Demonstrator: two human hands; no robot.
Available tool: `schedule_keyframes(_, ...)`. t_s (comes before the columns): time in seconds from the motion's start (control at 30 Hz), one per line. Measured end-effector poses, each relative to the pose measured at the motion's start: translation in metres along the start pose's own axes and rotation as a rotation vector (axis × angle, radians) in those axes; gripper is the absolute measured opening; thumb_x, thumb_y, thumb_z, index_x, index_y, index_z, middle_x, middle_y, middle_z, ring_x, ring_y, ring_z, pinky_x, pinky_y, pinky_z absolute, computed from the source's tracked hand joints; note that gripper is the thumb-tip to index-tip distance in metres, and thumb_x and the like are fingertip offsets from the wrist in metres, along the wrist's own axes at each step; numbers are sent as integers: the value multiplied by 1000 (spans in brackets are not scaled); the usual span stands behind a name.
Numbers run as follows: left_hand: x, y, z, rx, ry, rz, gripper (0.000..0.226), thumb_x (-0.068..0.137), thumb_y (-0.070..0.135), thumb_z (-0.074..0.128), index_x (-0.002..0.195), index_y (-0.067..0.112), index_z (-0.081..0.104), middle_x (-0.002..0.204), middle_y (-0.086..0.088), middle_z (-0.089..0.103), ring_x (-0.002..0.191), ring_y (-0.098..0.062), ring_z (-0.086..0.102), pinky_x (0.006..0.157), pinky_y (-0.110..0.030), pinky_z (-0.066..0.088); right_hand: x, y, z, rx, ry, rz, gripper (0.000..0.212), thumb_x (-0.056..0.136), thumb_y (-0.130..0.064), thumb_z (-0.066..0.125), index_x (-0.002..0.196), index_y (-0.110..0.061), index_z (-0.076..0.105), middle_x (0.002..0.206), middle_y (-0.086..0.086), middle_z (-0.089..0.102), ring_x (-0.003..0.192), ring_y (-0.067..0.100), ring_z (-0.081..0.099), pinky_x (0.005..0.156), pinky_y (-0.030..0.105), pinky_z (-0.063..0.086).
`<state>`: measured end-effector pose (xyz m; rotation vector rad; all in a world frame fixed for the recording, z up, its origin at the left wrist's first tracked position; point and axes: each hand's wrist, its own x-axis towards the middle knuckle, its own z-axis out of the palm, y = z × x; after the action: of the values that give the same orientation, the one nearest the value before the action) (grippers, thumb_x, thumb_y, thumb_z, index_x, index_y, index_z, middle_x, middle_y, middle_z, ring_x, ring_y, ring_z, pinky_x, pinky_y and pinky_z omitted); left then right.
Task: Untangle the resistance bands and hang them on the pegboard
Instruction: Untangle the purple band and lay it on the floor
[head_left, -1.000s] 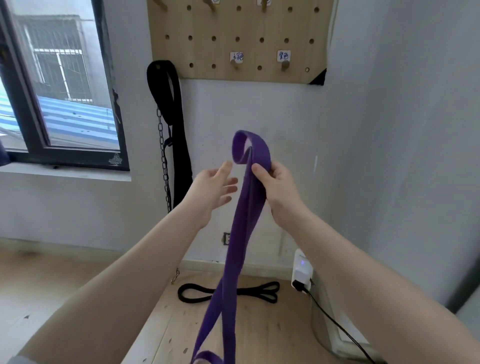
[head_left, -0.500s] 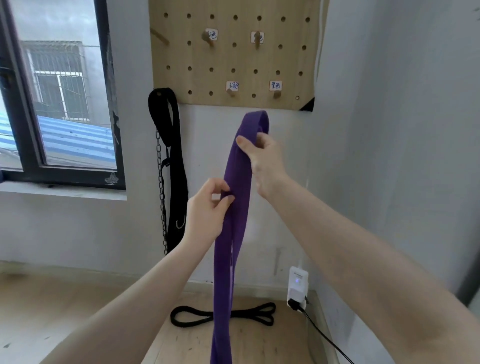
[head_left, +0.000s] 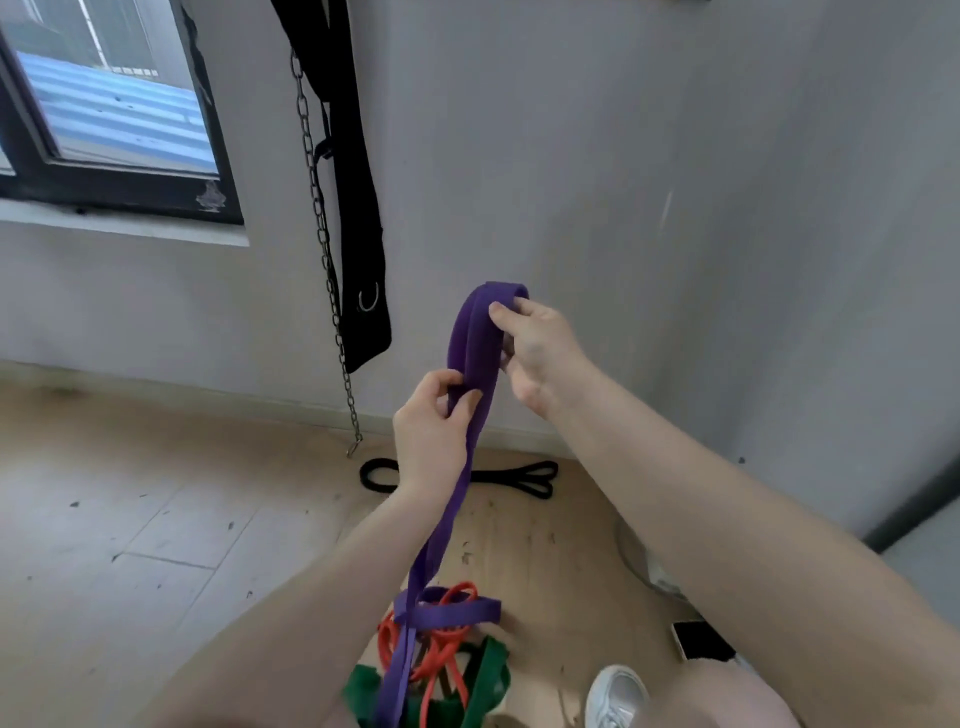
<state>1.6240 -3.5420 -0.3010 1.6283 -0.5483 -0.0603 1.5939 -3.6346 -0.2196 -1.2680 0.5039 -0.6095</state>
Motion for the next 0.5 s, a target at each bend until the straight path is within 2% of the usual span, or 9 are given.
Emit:
schedule_keyframes(0.1, -1, -13, 0, 85, 9, 38, 20, 88, 19, 61, 108, 21, 62, 95, 3, 69, 88, -13, 66, 80, -30, 54, 0, 19, -3, 36, -30, -5, 19, 94, -2, 48, 104, -11, 62, 96, 4, 66, 91, 19, 61, 86, 34, 51)
schedule_keyframes(0.2, -1, -26, -3, 69, 18, -8, 16, 89, 17, 59, 104, 18, 63, 85, 11, 66, 83, -6, 64, 75, -25, 54, 2, 37, -7, 44, -63, -14, 22, 93, -1, 49, 109, -10, 62, 101, 3, 66, 96, 18, 62, 91, 33, 51)
schedule_keyframes(0.27, -1, -33, -5, 51, -35, -38, 13, 89, 16, 60, 102, 16, 63, 83, 14, 65, 79, 1, 63, 72, -23, 54, 6, 48, -16, -86, -65, -40, 15, 94, -12, 53, 105, -14, 62, 97, -3, 66, 97, 14, 61, 86, 21, 50)
schedule_keyframes(0.33, 0, -41, -6, 31, -84, -70, 9, 88, 14, 61, 96, 19, 63, 85, 10, 67, 80, -1, 65, 76, -27, 56, 8, 66, -28, -249, -67, -12, 24, 95, -30, 52, 106, -11, 63, 93, -6, 66, 91, 6, 60, 75, 6, 45)
schedule_keyframes(0.37, 1, -47, -7, 36, -101, -86, 9, 88, 14, 61, 94, 20, 62, 87, 8, 68, 82, -4, 66, 79, -29, 56, 7, 81, -35, -304, -93, 32, 33, 95, -38, 49, 108, -11, 62, 97, -5, 66, 94, 5, 60, 80, 7, 45)
schedule_keyframes(0.4, 2, -54, -8, 45, -117, -103, 9, 88, 14, 62, 93, 20, 62, 88, 5, 69, 84, -7, 66, 81, -32, 56, 4, 98, -42, -341, -140, 91, 41, 95, -44, 44, 116, -11, 60, 107, -3, 65, 102, 7, 59, 90, 13, 44)
schedule_keyframes(0.47, 5, -67, -11, 40, -144, -156, 9, 88, 14, 61, 92, 21, 63, 90, -1, 71, 86, -15, 68, 82, -39, 56, -11, 129, -53, -404, -288, 182, 44, 99, -41, 35, 132, -16, 48, 126, -4, 57, 120, 9, 51, 102, 24, 39)
schedule_keyframes(0.5, 5, -73, -12, 22, -155, -183, 9, 88, 14, 61, 91, 22, 62, 90, -4, 71, 86, -18, 68, 82, -42, 56, -18, 141, -56, -449, -369, 196, 41, 100, -36, 34, 137, -19, 43, 129, -10, 52, 124, 6, 46, 103, 24, 36)
